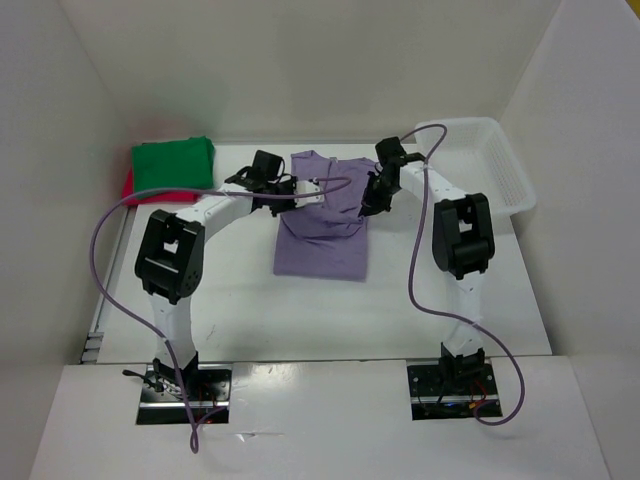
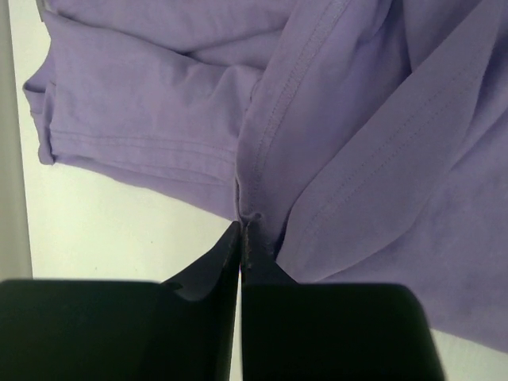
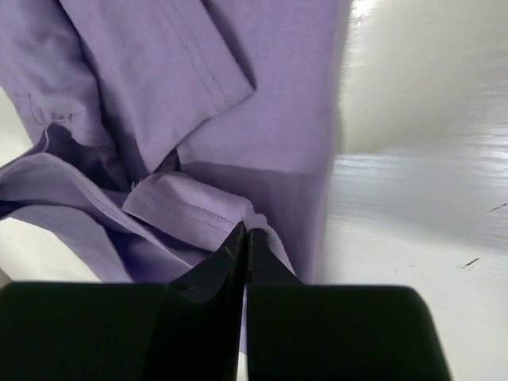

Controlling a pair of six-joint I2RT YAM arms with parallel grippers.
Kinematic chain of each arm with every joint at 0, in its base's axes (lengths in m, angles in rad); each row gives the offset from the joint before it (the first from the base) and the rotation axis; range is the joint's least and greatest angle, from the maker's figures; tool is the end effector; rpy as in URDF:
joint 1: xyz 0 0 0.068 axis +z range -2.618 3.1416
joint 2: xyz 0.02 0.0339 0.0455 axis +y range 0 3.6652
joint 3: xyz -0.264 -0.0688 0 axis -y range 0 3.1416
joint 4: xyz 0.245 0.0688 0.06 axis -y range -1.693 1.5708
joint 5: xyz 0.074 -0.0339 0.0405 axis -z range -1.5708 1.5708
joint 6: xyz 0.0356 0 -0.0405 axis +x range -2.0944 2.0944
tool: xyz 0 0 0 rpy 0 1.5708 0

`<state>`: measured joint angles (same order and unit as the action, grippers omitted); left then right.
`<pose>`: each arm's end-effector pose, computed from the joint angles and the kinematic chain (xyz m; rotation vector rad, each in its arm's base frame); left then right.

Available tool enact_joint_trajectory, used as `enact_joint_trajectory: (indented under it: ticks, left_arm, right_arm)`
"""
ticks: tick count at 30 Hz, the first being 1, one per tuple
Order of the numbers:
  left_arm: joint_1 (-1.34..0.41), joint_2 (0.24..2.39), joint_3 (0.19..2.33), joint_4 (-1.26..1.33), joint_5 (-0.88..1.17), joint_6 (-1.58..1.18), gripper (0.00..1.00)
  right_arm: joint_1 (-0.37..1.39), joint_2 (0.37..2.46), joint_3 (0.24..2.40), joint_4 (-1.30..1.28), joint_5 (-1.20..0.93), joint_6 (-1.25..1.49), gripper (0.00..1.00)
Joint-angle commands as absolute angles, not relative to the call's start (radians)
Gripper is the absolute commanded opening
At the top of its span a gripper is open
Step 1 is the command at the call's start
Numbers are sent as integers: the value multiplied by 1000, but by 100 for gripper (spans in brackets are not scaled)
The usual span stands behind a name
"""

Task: Fold and stack the t-shirts
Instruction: Fold the folded rectangular tshirt in 1/3 of the way

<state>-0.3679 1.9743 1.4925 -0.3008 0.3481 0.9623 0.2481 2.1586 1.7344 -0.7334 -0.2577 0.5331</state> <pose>0.4106 -0.1713 0.2202 1.5461 1.6997 -0.1062 0.4417 0.1212 0.1877 0.3228 2.7863 0.5597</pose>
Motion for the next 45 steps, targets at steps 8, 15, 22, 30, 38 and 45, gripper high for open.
enact_joint_trajectory:
  ticks: [8,15,22,30,38,45]
  left_arm:
    - [-351,2026,1534,-176,385,922,17]
    - [-312,2006,1569,-138,253,819,56]
    - [-322,1951,1554,-387,377,1042,57]
    - [-348,1970,1497,-387,397,1143,58]
    - [-393,2040,1517,-403,358,1178,60]
    - [-393,2079,1506,-417,311,1178,46]
  right_arm:
    - [236,2215,1877,-788,-144,518,39]
    - [270,2122,1960,-798,20,451,63]
    - [288,2006,1767,-799,8,434,55]
    - [308,2019,1660,-753,-97,445,55]
    - [308,2086,1692,-744,-107,445,59]
    - [308,2120,1701,-733,-117,445,57]
